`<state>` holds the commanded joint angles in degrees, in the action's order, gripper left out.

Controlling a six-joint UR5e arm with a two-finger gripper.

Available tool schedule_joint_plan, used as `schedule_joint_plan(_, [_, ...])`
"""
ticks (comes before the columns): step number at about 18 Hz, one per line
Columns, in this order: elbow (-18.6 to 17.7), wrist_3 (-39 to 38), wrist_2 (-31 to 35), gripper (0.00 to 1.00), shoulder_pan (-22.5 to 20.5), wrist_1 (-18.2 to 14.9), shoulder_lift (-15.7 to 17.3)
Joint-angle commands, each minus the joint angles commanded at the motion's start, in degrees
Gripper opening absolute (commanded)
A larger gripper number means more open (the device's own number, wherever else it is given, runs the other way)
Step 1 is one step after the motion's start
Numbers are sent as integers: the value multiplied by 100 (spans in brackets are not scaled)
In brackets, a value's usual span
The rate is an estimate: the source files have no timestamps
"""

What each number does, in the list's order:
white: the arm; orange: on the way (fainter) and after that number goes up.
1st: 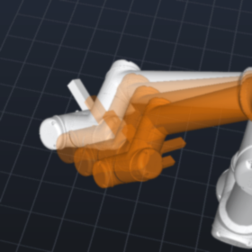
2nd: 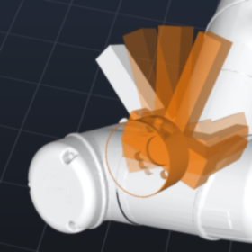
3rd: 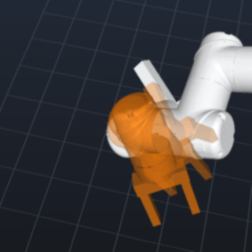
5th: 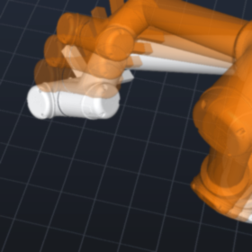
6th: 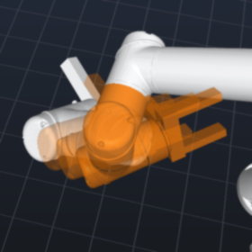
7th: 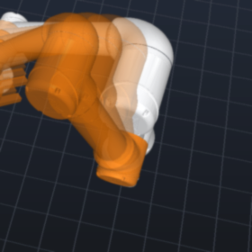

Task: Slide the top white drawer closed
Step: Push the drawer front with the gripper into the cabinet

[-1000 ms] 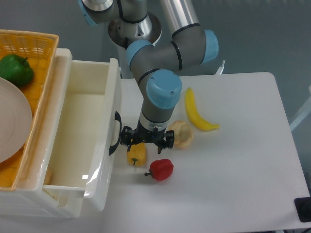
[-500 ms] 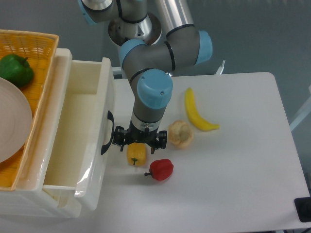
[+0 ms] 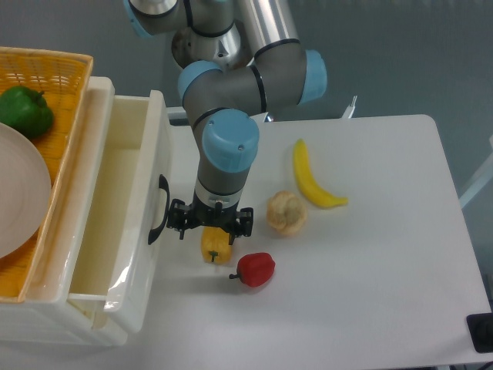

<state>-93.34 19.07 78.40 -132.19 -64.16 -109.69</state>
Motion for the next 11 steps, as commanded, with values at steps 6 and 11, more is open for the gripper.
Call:
schedule_joint_plan(6, [0,0,17,100,123,9,-9])
schedule_joint_plan(11, [0,0,18,100,237,9,-26])
